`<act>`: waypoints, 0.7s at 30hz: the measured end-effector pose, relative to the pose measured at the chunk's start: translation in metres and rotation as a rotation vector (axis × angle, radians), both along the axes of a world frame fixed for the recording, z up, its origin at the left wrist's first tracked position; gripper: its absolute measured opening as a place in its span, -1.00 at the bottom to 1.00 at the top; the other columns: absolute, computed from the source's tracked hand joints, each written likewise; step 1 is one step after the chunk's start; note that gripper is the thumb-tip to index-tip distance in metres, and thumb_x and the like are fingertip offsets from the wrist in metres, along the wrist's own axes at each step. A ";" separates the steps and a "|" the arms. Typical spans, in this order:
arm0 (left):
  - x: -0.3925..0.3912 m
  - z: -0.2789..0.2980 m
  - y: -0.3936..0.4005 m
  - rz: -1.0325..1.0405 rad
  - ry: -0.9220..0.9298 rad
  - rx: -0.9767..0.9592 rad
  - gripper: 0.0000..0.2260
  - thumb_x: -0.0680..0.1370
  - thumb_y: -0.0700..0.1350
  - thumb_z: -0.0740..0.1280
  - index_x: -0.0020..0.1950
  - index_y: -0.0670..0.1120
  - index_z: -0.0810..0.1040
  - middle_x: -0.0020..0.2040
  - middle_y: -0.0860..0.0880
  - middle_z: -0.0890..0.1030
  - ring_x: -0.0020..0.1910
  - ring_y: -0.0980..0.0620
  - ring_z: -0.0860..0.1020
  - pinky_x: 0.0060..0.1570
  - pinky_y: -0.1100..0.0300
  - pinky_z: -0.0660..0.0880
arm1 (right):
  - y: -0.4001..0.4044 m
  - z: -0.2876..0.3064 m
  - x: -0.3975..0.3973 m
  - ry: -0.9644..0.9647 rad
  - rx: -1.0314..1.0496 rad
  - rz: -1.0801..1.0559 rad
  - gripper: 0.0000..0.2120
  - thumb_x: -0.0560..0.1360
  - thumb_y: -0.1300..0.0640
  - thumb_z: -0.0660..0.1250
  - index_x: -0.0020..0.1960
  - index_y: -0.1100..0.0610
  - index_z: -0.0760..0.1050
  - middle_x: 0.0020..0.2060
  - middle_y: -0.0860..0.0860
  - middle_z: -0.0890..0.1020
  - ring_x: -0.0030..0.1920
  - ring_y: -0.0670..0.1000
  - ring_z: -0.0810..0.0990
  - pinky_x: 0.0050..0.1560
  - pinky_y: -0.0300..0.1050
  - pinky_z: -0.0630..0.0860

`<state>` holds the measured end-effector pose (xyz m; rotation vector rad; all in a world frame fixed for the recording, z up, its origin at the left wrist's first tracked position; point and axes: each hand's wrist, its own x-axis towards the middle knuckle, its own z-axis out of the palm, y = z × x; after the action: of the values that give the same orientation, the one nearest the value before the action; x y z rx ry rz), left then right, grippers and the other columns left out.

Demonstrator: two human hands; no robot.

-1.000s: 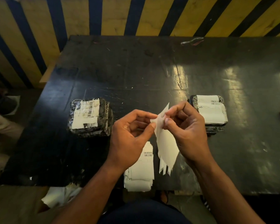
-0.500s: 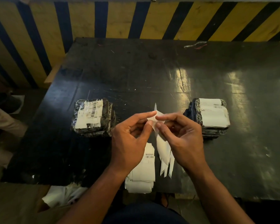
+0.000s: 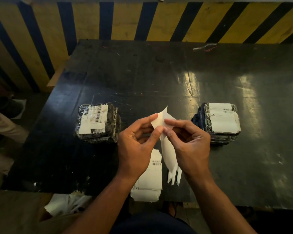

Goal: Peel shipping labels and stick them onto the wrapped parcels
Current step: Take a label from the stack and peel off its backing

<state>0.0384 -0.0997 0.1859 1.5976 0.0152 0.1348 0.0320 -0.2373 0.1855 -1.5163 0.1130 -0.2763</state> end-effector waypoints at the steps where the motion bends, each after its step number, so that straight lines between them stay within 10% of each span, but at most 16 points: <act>1: 0.001 -0.001 0.001 0.015 -0.003 0.012 -0.66 0.54 -0.22 0.49 0.32 -0.09 0.64 0.13 0.00 0.73 0.09 0.08 0.72 0.00 0.18 0.67 | 0.000 -0.002 0.000 0.003 -0.002 -0.010 -0.79 0.47 0.31 0.52 0.09 0.13 0.70 0.00 0.00 0.75 0.02 -0.02 0.74 0.04 -0.19 0.66; 21: 0.017 -0.068 0.057 0.186 0.001 0.398 -0.65 0.52 -0.18 0.52 0.29 0.02 0.62 0.06 0.01 0.70 -0.08 0.28 0.69 -0.17 0.37 0.63 | -0.042 -0.080 0.006 0.053 -0.460 -0.224 -0.74 0.50 0.24 0.52 0.19 0.13 0.69 0.02 -0.08 0.69 -0.02 -0.25 0.66 -0.01 -0.42 0.59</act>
<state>0.0557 -0.0429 0.1179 1.9931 0.1455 0.2965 0.0383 -0.2791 0.1055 -1.9716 0.2766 -0.4644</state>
